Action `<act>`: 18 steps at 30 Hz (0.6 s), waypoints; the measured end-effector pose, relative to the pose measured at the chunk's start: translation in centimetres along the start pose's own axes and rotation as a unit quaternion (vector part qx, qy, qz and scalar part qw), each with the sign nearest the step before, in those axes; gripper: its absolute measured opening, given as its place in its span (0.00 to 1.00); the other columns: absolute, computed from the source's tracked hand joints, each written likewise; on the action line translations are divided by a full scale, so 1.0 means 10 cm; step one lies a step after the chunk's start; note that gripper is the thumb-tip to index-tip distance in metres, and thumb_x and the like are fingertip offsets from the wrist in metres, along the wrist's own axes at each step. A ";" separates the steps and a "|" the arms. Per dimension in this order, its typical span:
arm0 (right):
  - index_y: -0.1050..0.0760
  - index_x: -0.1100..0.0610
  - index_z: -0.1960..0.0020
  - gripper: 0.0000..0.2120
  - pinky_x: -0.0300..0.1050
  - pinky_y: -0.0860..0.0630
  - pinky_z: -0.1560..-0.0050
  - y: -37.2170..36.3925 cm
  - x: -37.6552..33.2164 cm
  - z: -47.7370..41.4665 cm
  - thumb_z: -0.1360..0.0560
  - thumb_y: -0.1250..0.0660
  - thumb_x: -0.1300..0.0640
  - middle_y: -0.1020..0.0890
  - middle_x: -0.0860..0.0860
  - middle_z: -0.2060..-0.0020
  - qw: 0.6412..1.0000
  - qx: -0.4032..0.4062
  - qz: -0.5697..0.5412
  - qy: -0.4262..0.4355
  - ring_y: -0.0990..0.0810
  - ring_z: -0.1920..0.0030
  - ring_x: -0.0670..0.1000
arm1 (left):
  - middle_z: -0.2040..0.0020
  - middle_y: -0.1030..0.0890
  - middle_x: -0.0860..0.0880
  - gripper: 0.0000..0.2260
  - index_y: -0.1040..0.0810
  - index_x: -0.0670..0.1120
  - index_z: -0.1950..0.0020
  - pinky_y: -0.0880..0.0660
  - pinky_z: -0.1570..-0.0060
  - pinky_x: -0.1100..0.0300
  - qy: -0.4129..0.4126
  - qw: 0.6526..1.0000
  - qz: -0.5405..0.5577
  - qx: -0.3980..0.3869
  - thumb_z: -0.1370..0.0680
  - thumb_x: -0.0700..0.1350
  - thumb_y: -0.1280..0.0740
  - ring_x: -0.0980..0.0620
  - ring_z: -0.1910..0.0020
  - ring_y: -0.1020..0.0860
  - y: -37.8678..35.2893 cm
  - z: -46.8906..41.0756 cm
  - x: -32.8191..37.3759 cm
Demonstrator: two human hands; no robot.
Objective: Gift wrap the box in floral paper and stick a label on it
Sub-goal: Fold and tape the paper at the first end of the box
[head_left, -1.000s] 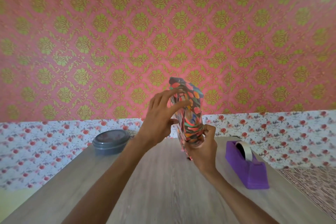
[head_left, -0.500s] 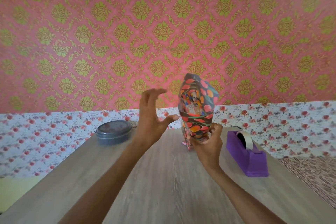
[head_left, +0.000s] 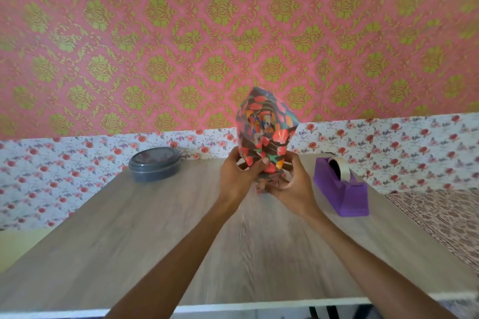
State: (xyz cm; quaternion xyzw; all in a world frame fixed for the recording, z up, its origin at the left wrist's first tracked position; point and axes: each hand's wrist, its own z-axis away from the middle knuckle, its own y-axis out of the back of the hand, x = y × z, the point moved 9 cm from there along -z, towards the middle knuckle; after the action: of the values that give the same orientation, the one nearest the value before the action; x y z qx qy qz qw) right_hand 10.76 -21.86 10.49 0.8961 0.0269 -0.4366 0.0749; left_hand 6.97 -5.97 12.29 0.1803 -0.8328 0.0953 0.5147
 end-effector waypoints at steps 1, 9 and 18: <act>0.28 0.52 0.37 0.29 0.42 0.20 0.46 0.02 -0.01 -0.01 0.34 0.20 0.60 0.19 0.43 0.46 1.000 -0.020 -0.008 -0.009 0.20 0.45 0.41 | 0.51 0.15 0.52 0.19 0.21 0.46 0.42 0.20 0.51 0.59 0.001 1.000 0.005 0.004 0.30 0.48 0.22 0.57 0.53 0.16 0.01 0.01 0.00; 0.20 0.56 0.46 0.10 0.52 0.19 0.48 0.33 -0.04 0.00 0.25 0.27 0.54 0.14 0.50 0.52 1.000 0.018 0.002 -0.018 0.15 0.51 0.48 | 0.59 0.16 0.37 0.23 0.16 0.45 0.58 0.21 0.51 0.35 0.038 0.999 0.023 0.012 0.31 0.65 0.27 0.35 0.56 0.17 -0.06 0.10 -0.12; 0.24 0.58 0.58 0.11 0.55 0.17 0.67 0.43 -0.11 0.30 0.23 0.31 0.51 0.27 0.43 0.76 0.995 0.092 0.015 -0.028 0.21 0.70 0.46 | 0.58 0.14 0.50 0.01 0.17 0.55 0.54 0.18 0.55 0.44 0.023 0.994 0.053 0.088 0.24 0.48 0.27 0.50 0.57 0.15 -0.03 0.48 -0.10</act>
State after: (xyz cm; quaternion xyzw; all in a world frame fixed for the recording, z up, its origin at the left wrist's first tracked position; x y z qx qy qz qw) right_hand 8.26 -26.60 9.97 0.8869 -0.0288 -0.4610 -0.0005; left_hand 3.54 -7.69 9.24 0.1781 -0.8177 0.1993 0.5098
